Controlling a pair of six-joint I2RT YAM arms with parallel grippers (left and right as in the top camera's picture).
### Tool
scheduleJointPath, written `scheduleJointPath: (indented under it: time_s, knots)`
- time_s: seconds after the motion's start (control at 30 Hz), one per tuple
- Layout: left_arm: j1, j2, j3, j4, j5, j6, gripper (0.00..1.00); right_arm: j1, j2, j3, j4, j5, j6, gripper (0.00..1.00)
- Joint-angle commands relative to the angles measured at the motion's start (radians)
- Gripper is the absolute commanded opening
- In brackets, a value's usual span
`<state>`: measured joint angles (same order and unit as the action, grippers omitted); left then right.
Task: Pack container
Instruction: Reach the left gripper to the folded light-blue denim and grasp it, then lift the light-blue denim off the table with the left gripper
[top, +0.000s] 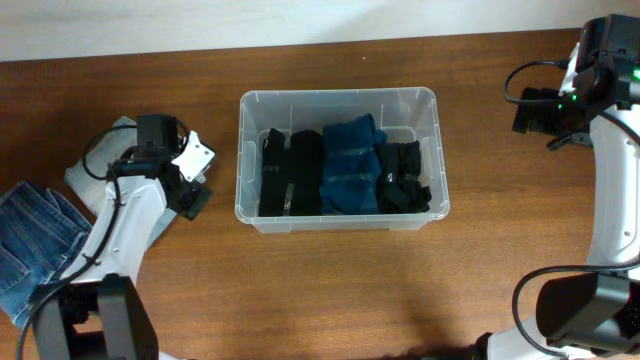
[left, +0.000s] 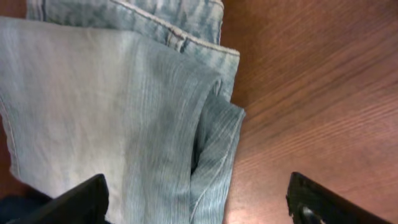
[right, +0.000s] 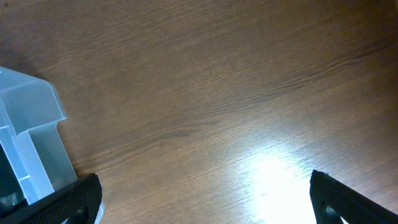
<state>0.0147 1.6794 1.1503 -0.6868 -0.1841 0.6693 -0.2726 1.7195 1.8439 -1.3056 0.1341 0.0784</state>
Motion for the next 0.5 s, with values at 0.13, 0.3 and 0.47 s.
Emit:
scheduleJointPath:
  time_s: [0.13, 0.3, 0.47]
  knots:
    - [0.002, 0.045, -0.066, 0.075, -0.047, 0.056, 0.92, -0.003, -0.004, 0.008, 0.0, 0.009, 0.008, 0.99]
    - [0.002, 0.106, -0.067, 0.095, -0.098, 0.059, 0.92, -0.003, -0.004, 0.008, 0.0, 0.009, 0.008, 0.99]
    - [0.002, 0.166, -0.067, 0.152, -0.146, 0.059, 0.92, -0.003, -0.004, 0.008, 0.0, 0.009, 0.008, 0.99]
